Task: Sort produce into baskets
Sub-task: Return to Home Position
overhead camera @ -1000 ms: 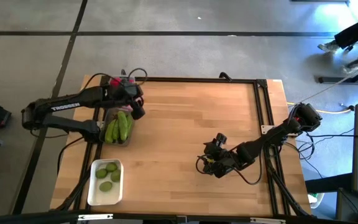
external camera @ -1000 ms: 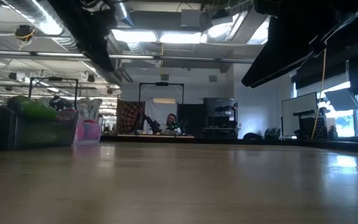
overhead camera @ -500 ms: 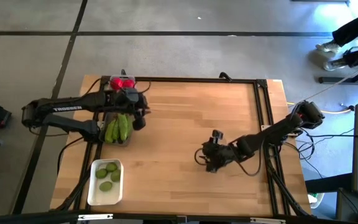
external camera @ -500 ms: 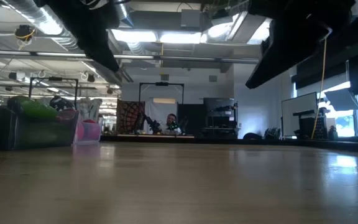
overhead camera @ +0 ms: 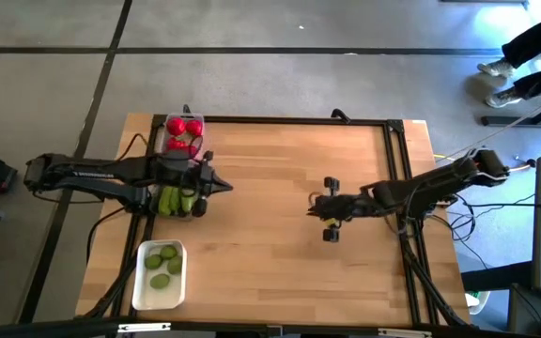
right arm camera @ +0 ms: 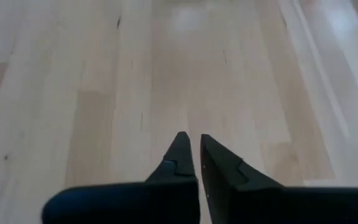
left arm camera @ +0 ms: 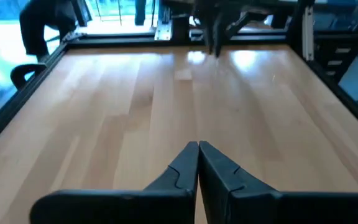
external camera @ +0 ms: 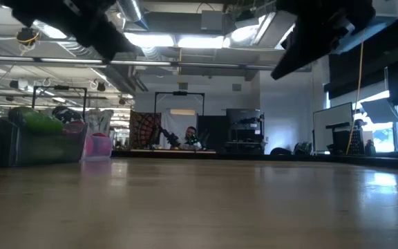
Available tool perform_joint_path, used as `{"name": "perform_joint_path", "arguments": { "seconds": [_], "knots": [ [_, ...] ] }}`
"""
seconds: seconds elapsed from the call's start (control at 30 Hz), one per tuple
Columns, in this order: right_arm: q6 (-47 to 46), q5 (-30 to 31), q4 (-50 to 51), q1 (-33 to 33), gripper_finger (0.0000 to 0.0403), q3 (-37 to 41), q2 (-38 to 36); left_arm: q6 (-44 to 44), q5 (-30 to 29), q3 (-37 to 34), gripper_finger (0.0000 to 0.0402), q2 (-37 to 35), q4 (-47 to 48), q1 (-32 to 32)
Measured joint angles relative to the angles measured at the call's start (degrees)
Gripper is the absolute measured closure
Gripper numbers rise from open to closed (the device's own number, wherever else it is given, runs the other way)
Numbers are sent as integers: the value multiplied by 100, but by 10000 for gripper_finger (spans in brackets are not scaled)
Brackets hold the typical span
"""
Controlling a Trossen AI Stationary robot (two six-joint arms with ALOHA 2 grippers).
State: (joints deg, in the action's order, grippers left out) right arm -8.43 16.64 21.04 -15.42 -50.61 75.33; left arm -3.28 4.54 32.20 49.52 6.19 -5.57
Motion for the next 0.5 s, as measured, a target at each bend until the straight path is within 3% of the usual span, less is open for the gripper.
{"name": "perform_joint_path", "arguments": {
  "seconds": [0.27, 0.5],
  "knots": [
    [294, -1757, -1090, 758, 382, 1308, -1458, 93, 0, -742, 395, -909, -565, -3],
    [407, -1964, -1165, 1237, 382, 2042, -2902, 125, 0, -1037, 399, -1400, -582, -3]
  ]
}}
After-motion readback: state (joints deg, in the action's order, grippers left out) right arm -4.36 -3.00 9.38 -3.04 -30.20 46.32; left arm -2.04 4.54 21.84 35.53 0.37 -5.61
